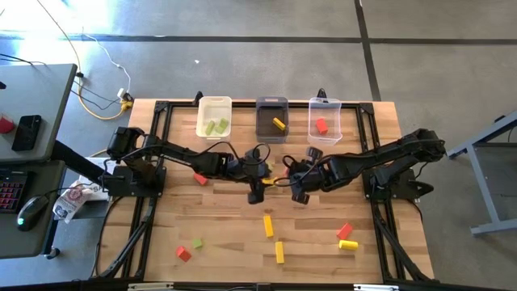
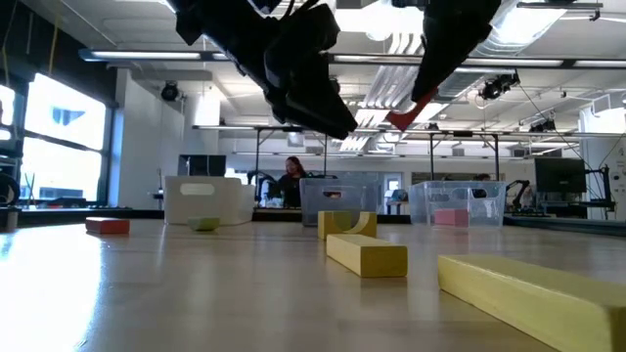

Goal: Sort & place blocks by color
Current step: Put the orange block into the transparent bin

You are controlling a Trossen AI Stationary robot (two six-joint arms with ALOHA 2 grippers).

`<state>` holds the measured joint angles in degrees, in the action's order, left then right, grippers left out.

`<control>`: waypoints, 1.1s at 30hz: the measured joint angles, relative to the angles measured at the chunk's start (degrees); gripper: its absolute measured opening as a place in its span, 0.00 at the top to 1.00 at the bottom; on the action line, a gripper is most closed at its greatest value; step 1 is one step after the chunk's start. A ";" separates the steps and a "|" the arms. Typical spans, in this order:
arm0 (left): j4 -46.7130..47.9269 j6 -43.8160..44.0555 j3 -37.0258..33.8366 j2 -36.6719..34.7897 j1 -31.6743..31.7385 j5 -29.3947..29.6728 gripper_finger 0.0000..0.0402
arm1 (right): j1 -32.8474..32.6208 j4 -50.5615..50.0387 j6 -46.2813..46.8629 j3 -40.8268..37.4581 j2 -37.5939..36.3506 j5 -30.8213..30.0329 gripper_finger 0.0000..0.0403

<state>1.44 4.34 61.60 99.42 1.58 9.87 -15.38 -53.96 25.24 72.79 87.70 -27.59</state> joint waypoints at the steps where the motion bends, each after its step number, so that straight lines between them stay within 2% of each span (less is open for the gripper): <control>1: 0.50 0.00 0.00 0.00 -0.04 -0.02 0.45 | 0.02 -1.13 1.50 0.00 0.00 -0.91 0.74; 9: 4.63 -1.38 0.00 0.00 -0.08 0.34 0.48 | 2.00 -9.71 12.61 0.00 0.00 -5.87 0.74; 17: 9.98 -1.54 0.00 0.00 -0.10 6.29 0.48 | 6.06 -17.75 21.16 0.00 0.00 -13.02 0.74; 21: 10.03 -1.54 0.00 0.00 -0.10 7.33 0.48 | 9.12 -17.81 21.28 0.00 0.00 -18.03 0.74; 27: 11.95 -1.34 0.00 -1.90 -0.15 7.72 0.48 | 14.86 -18.08 21.45 -0.68 0.00 -21.83 0.74; 33: 16.53 0.00 0.00 -6.00 -0.59 11.40 0.49 | 20.34 -17.74 24.34 -5.59 0.00 -21.88 0.74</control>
<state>17.97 4.34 61.60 93.42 0.99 21.27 4.96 -71.70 49.58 67.21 87.70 -49.47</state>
